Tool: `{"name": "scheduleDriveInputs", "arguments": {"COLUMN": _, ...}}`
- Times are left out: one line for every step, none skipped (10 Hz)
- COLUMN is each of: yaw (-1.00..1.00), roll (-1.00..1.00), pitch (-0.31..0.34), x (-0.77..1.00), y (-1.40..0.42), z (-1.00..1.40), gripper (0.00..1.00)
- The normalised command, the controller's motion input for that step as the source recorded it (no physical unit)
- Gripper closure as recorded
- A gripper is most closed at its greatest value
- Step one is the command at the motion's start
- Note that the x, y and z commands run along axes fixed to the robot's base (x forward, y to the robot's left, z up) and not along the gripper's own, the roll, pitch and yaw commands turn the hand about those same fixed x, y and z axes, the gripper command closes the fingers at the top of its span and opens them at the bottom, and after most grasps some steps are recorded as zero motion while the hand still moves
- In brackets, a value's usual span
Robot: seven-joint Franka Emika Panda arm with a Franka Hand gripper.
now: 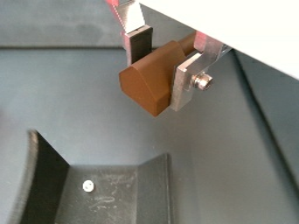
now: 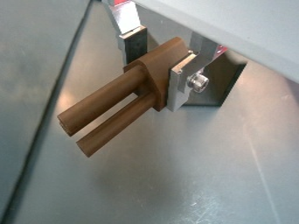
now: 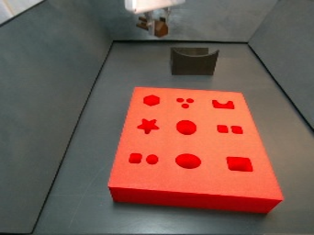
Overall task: Pick up the 3 prong object. Move up. Place the 3 prong object on the fixture. Regrasp the 3 prong object. Move to above the board. Insert the 3 prong object.
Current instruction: Place the 3 prong object on the fixture.
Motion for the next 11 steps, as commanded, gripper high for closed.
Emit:
{"name": "scheduleDriveInputs", "arguments": {"yaw": 0.01, "roll": -0.03, "pitch": 0.015, "x": -0.02, "y": -0.01, "z": 1.00, "gripper": 1.00}}
{"name": "scheduleDriveInputs", "arguments": {"yaw": 0.02, "roll": -0.04, "pitch": 0.014, "x": -0.02, "y": -0.01, "z": 1.00, "gripper": 1.00}}
{"name": "scheduleDriveInputs", "arguments": {"yaw": 0.02, "roll": -0.05, "pitch": 0.016, "x": -0.02, "y": -0.01, "z": 1.00, "gripper": 1.00}}
{"name": "scheduleDriveInputs", "arguments": {"yaw": 0.02, "roll": -0.06, "pitch": 0.019, "x": -0.02, "y": -0.01, "z": 0.86, "gripper": 1.00}}
{"name": "scheduleDriveInputs", "arguments": {"yaw": 0.02, "roll": -0.06, "pitch": 0.022, "x": -0.01, "y": -0.01, "z": 0.75, "gripper": 1.00}}
{"name": "scheduleDriveInputs", "arguments": {"yaw": 0.02, "roll": -0.07, "pitch": 0.032, "x": -0.01, "y": -0.01, "z": 0.52, "gripper": 1.00}}
{"name": "scheduleDriveInputs", "arguments": {"yaw": 0.01, "roll": -0.08, "pitch": 0.045, "x": 0.01, "y": 0.00, "z": 0.29, "gripper": 1.00}}
{"name": "scheduleDriveInputs", "arguments": {"yaw": -1.00, "roll": 0.01, "pitch": -0.051, "x": 1.00, "y": -0.95, "z": 0.31, "gripper": 1.00}}
{"name": "scheduleDriveInputs", "arguments": {"yaw": -1.00, "roll": 0.01, "pitch": -0.043, "x": 1.00, "y": -0.93, "z": 0.26, "gripper": 1.00}}
{"name": "scheduleDriveInputs", "arguments": {"yaw": -1.00, "roll": 0.02, "pitch": -0.032, "x": 1.00, "y": -0.88, "z": 0.25, "gripper": 1.00}}
{"name": "scheduleDriveInputs", "arguments": {"yaw": -1.00, "roll": 0.02, "pitch": -0.011, "x": 1.00, "y": -0.77, "z": 0.22, "gripper": 1.00}}
